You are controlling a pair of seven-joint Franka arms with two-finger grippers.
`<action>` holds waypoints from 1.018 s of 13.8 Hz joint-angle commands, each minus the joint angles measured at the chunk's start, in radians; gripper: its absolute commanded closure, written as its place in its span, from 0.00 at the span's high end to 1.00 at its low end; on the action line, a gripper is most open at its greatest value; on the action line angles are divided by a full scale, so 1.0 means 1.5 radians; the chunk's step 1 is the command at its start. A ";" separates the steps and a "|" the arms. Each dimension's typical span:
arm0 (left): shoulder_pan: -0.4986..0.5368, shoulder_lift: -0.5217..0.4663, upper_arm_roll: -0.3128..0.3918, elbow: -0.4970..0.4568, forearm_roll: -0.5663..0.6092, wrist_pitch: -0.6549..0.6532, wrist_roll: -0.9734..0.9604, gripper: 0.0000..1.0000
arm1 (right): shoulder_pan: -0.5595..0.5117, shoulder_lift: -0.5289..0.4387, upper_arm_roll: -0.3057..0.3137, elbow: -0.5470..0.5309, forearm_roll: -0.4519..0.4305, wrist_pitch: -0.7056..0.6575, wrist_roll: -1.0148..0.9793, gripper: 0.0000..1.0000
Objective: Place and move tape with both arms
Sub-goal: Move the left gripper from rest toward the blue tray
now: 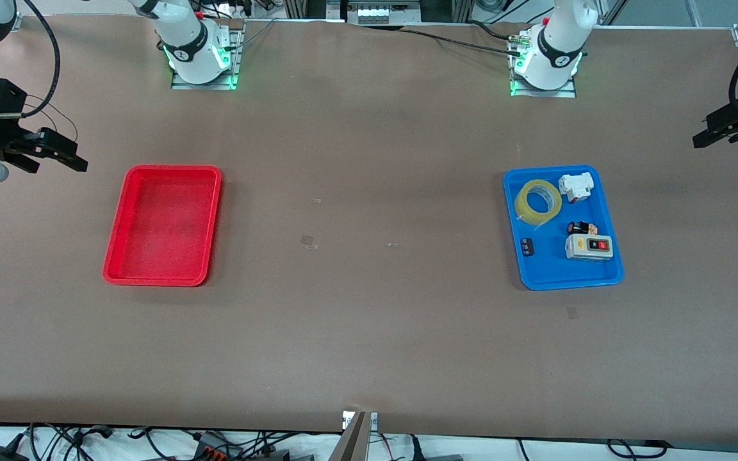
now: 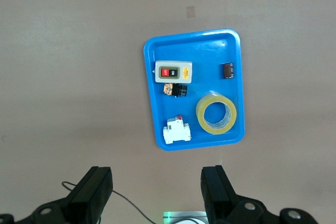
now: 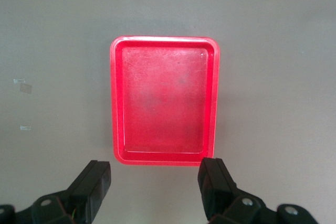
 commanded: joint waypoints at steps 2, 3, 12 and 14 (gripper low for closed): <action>0.024 -0.009 -0.031 -0.001 0.012 0.000 -0.002 1.00 | -0.007 -0.012 0.005 -0.001 -0.002 -0.011 -0.010 1.00; 0.032 -0.009 -0.034 -0.001 0.012 0.000 -0.002 1.00 | -0.007 -0.011 0.005 0.001 -0.003 -0.007 -0.010 1.00; 0.042 0.016 -0.068 -0.016 0.003 0.001 -0.001 1.00 | -0.003 -0.011 0.009 0.007 -0.002 -0.010 -0.010 1.00; 0.034 0.019 -0.070 -0.070 0.003 0.035 0.000 1.00 | -0.002 -0.010 0.009 0.009 -0.001 -0.012 -0.010 1.00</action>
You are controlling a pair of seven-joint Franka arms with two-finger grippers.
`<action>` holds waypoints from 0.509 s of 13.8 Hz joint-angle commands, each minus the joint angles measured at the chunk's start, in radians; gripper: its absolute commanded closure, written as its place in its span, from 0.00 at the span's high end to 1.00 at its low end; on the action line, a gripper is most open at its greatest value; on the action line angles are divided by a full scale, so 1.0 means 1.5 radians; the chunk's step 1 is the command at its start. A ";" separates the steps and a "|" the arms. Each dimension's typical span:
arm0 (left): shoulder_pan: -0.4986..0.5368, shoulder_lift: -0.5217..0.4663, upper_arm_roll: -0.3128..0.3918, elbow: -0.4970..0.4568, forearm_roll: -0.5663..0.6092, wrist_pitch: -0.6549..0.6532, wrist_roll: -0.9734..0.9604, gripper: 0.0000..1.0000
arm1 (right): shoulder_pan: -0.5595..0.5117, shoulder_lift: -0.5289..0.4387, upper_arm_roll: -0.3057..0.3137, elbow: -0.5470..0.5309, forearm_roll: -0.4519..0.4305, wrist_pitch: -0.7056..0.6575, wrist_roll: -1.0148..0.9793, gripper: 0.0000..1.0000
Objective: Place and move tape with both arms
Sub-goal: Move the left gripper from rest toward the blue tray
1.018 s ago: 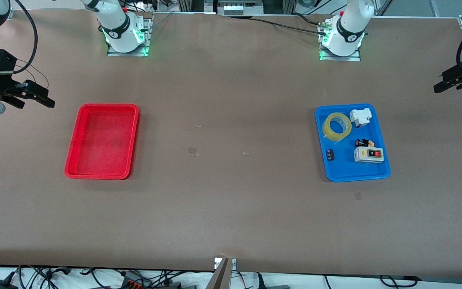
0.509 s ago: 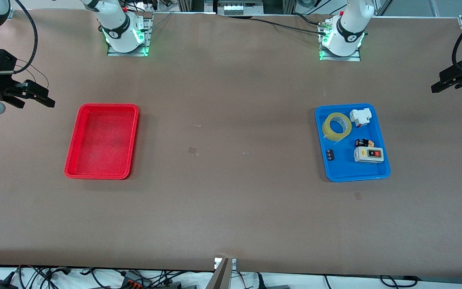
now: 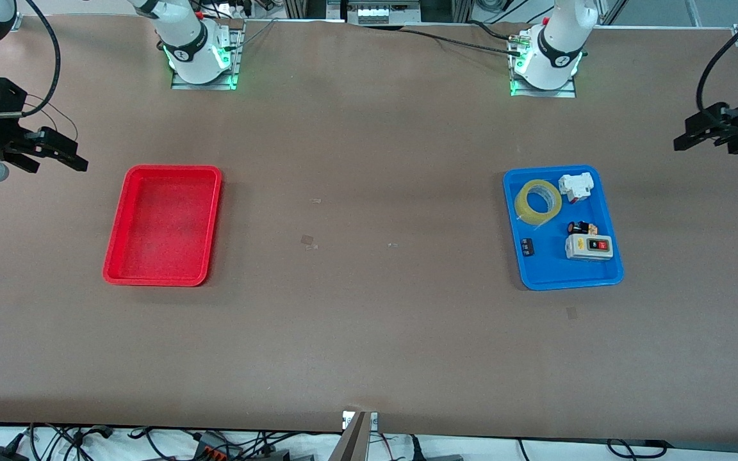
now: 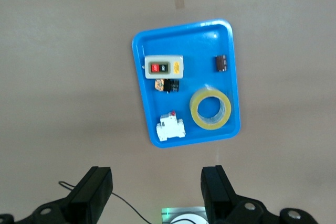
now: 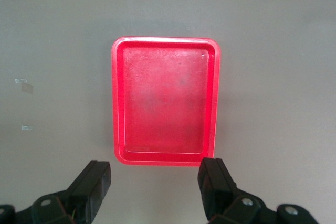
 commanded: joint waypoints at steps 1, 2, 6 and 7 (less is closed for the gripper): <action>-0.008 -0.002 -0.013 -0.085 0.003 0.057 0.001 1.00 | 0.002 -0.010 0.006 0.005 0.000 -0.009 -0.010 1.00; -0.007 -0.003 -0.026 -0.122 0.003 0.088 0.002 1.00 | 0.003 -0.010 0.006 0.006 0.000 -0.010 -0.010 1.00; -0.008 -0.008 -0.047 -0.306 0.003 0.253 0.002 1.00 | 0.001 -0.005 0.005 0.007 0.000 -0.011 -0.007 1.00; -0.008 -0.008 -0.050 -0.350 0.003 0.308 0.002 1.00 | 0.000 -0.002 0.005 0.007 0.000 -0.010 -0.007 1.00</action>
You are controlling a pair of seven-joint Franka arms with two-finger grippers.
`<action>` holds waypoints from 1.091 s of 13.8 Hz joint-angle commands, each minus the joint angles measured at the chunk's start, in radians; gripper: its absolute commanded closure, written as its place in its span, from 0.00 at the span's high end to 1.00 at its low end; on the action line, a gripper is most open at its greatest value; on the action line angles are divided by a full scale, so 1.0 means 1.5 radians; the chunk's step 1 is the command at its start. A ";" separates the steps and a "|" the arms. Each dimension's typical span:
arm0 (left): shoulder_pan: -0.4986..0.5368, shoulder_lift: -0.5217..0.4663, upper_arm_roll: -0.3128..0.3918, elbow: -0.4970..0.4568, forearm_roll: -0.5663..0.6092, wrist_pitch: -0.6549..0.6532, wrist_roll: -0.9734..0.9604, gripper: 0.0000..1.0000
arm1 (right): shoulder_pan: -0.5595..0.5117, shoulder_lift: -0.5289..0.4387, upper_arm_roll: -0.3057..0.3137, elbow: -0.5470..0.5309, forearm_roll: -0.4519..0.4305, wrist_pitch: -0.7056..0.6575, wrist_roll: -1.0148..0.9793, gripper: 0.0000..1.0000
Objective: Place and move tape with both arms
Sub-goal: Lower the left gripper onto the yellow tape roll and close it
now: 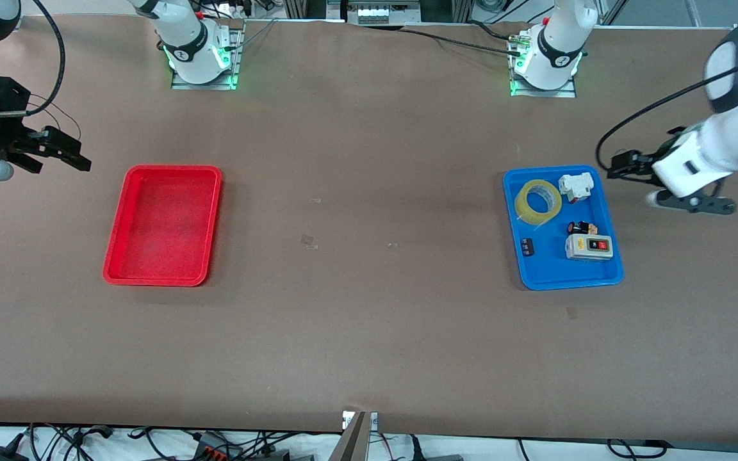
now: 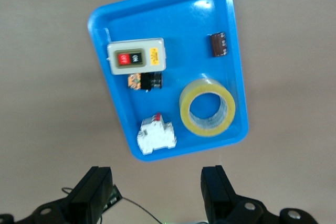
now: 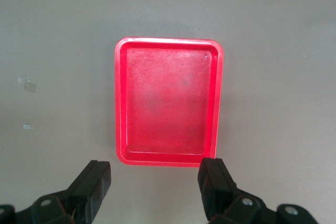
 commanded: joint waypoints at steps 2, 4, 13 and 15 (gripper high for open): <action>0.003 -0.024 -0.013 -0.178 0.004 0.197 0.002 1.00 | -0.003 -0.002 0.002 0.006 0.000 -0.011 -0.010 1.00; 0.003 0.003 -0.013 -0.226 0.004 0.283 0.001 1.00 | -0.003 0.004 0.002 0.006 0.000 -0.020 -0.010 1.00; 0.011 0.153 -0.039 -0.229 -0.083 0.389 -0.005 1.00 | -0.001 0.009 0.002 0.006 0.004 -0.020 0.001 1.00; 0.011 0.159 -0.039 -0.229 -0.089 0.388 -0.006 0.96 | 0.000 0.009 0.002 0.006 0.004 -0.020 0.002 1.00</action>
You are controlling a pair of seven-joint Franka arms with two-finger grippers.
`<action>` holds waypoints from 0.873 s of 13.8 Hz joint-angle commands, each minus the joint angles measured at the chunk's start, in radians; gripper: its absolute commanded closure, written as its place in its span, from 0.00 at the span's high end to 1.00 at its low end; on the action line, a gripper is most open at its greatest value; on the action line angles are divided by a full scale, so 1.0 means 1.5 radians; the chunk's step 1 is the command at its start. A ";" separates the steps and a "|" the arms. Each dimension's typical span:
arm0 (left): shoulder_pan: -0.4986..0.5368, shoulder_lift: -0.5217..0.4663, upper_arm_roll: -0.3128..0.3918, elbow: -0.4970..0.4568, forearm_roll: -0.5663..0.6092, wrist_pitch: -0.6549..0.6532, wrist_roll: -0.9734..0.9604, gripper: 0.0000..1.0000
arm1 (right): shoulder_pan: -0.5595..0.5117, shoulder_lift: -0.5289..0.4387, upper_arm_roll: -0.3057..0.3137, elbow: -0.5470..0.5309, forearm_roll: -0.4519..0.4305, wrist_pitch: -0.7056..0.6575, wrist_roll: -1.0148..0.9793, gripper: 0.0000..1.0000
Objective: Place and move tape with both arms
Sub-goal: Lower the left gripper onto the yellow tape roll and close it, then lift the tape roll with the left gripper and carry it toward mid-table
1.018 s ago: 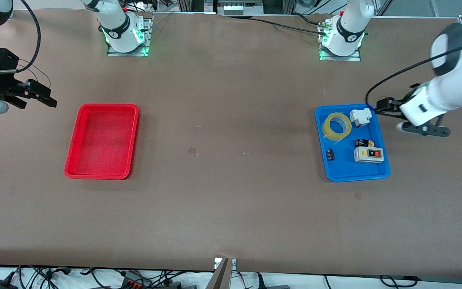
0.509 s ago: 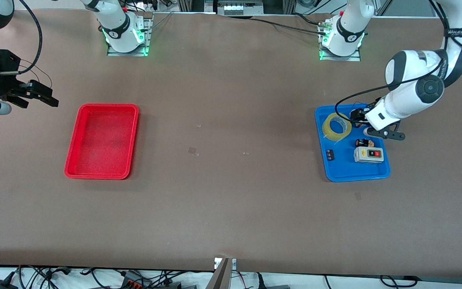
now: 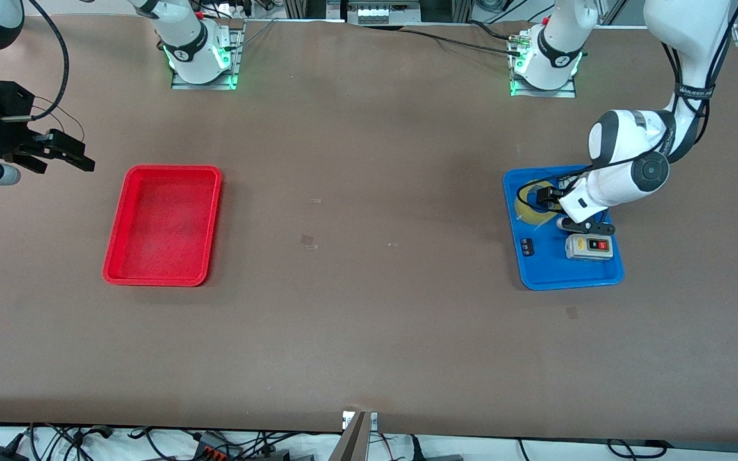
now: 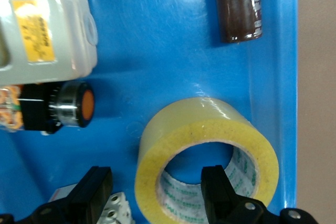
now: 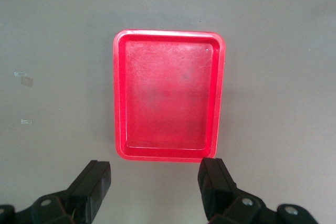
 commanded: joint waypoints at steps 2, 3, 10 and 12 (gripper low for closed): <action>0.009 0.007 -0.007 0.007 -0.013 -0.011 -0.006 0.44 | 0.000 -0.001 0.002 0.007 0.003 -0.010 0.002 1.00; 0.009 0.007 -0.007 0.011 -0.013 -0.032 -0.005 0.19 | 0.000 -0.001 0.002 0.008 0.003 -0.010 0.002 1.00; 0.012 0.018 -0.006 0.204 -0.014 -0.302 -0.017 0.00 | 0.000 -0.002 0.003 0.008 0.003 -0.010 0.002 1.00; 0.003 0.029 -0.007 0.245 -0.014 -0.324 -0.071 0.00 | 0.000 -0.002 0.003 0.008 0.003 -0.011 0.002 1.00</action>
